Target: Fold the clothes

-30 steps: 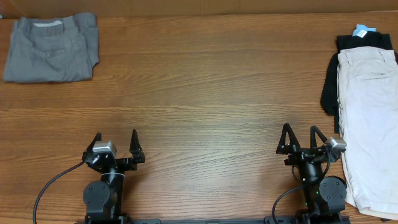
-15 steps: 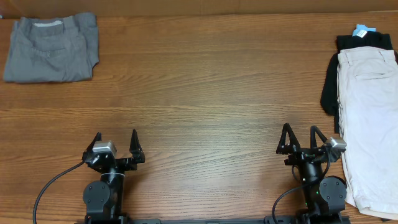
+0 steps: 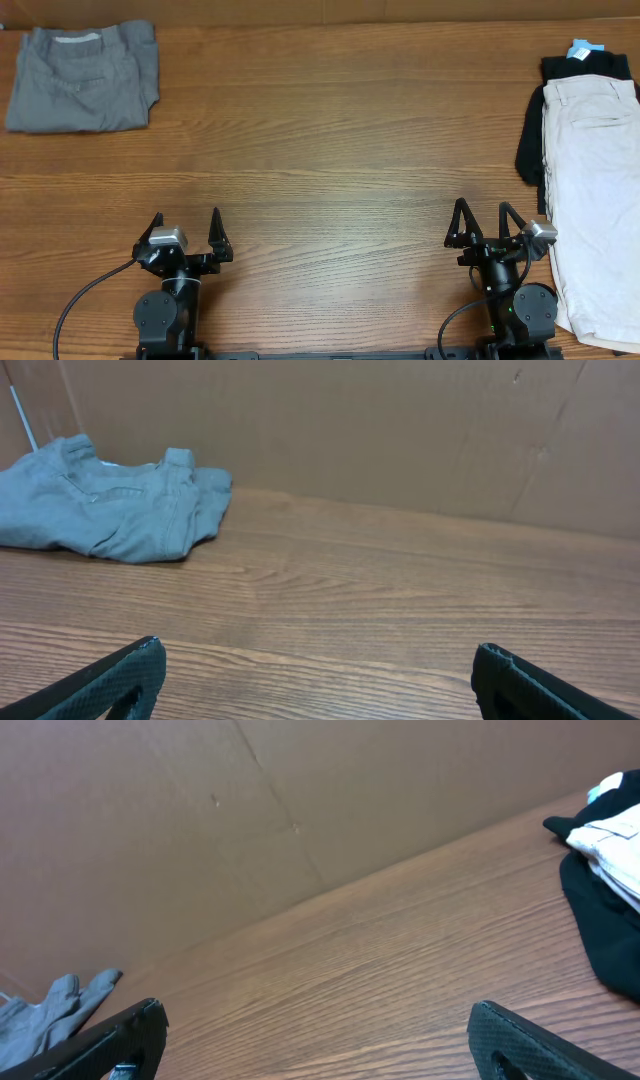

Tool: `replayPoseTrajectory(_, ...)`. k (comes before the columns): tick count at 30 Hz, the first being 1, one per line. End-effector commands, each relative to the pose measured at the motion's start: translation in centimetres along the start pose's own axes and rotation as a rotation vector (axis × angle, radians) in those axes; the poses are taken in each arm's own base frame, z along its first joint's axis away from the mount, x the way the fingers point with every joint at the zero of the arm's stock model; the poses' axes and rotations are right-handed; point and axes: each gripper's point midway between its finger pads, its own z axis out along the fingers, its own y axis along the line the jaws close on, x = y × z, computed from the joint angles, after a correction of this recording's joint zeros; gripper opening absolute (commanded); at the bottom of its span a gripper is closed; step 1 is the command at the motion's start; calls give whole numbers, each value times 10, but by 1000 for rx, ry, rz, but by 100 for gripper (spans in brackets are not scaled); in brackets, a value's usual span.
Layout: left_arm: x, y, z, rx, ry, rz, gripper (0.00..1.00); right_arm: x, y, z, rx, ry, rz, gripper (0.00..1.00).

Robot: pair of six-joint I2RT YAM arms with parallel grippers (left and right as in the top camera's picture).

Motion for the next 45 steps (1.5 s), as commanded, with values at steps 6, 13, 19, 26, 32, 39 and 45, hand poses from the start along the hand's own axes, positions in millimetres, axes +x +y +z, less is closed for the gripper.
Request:
replayPoseTrajectory(6, -1, 1, 0, -4, -8, 22, 100, 2, 0, 0, -5, -3, -7, 100)
replayPoseTrajectory(13, -1, 1, 0, -4, -8, 22, 100, 2, 0, 0, -5, -3, -7, 100)
replayPoseTrajectory(19, -1, 1, 0, -4, -8, 22, 100, 2, 0, 0, -5, -3, -7, 100)
replayPoseTrajectory(26, -1, 1, 0, -4, -8, 22, 100, 1, 0, 0, -6, -4, -7, 100)
replayPoseTrajectory(32, -1, 1, 0, -4, -8, 22, 100, 10, 36, -4, -205, 81, 215, 100)
replayPoseTrajectory(39, -1, 1, 0, -4, -7, 22, 100, 20, 52, -9, -273, 193, 513, 100)
replayPoseTrajectory(45, -1, 1, 0, -4, -8, 22, 100, -17, 69, -14, -381, 38, 360, 100)
